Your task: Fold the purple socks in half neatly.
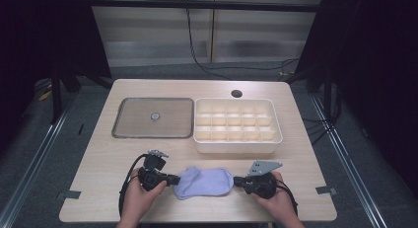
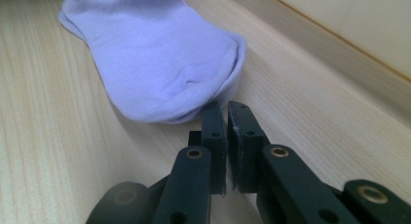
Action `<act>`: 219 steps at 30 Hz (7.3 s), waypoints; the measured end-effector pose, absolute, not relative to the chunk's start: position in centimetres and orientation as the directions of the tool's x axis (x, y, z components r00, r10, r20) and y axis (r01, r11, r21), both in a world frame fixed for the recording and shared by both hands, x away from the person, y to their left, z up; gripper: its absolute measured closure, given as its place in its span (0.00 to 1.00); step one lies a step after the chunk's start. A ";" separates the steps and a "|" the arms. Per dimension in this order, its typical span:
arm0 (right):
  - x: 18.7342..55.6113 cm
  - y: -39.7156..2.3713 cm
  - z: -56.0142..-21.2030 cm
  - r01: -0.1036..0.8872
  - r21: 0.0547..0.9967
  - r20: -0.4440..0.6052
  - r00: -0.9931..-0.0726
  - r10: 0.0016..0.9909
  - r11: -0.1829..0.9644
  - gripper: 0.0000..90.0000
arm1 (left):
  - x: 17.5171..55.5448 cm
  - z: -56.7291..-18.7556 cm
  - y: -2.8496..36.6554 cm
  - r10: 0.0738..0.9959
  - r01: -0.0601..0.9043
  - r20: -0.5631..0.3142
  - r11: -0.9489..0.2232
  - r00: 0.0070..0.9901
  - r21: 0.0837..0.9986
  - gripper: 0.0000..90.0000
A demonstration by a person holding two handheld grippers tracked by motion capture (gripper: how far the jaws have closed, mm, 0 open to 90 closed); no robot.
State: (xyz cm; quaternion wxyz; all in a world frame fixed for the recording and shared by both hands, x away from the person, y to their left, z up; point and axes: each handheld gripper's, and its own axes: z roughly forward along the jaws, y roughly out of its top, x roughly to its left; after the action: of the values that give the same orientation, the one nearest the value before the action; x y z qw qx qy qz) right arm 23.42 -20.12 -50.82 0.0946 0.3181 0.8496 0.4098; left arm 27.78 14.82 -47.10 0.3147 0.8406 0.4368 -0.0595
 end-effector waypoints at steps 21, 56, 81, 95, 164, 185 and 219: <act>23.5 -20.0 -50.8 0.463 0.757 0.102 -0.780 0.618 0.460 0.94 | 29.0 -47.7 13.4 0.727 0.741 -0.264 -0.473 0.634 0.476 0.66; 24.0 -19.6 -50.7 0.476 0.746 0.133 -0.792 0.595 0.466 1.00 | 28.4 -44.5 12.8 0.621 0.752 -0.440 -0.436 0.649 0.494 0.90; 24.0 -19.4 -50.6 0.477 0.736 0.124 -0.792 0.597 0.481 1.00 | 28.6 -43.6 11.2 0.611 0.742 -0.432 -0.460 0.663 0.488 0.90; 24.1 -19.4 -50.6 0.483 0.736 0.133 -0.790 0.599 0.474 1.00 | 28.9 -43.4 9.4 0.596 0.735 -0.437 -0.482 0.674 0.477 0.90; 24.0 -18.7 -50.6 0.482 0.739 0.135 -0.790 0.598 0.470 1.00 | 29.7 -43.1 3.4 0.573 0.691 -0.389 -0.568 0.722 0.447 0.90; 23.8 -18.6 -50.6 0.478 0.738 0.126 -0.791 0.599 0.476 1.00 | 29.5 -43.5 2.4 0.591 0.684 -0.348 -0.584 0.728 0.438 0.90; 23.8 -18.5 -50.6 0.472 0.739 0.122 -0.796 0.593 0.480 1.00 | 28.9 -43.2 2.9 0.578 0.672 -0.351 -0.567 0.736 0.476 0.80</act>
State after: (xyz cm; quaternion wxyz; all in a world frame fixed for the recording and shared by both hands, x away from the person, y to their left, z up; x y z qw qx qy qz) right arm 23.80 -18.48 -50.60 0.0751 0.3107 0.8571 0.4040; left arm 28.94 2.86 -43.17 0.3016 0.8816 0.3547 -0.0780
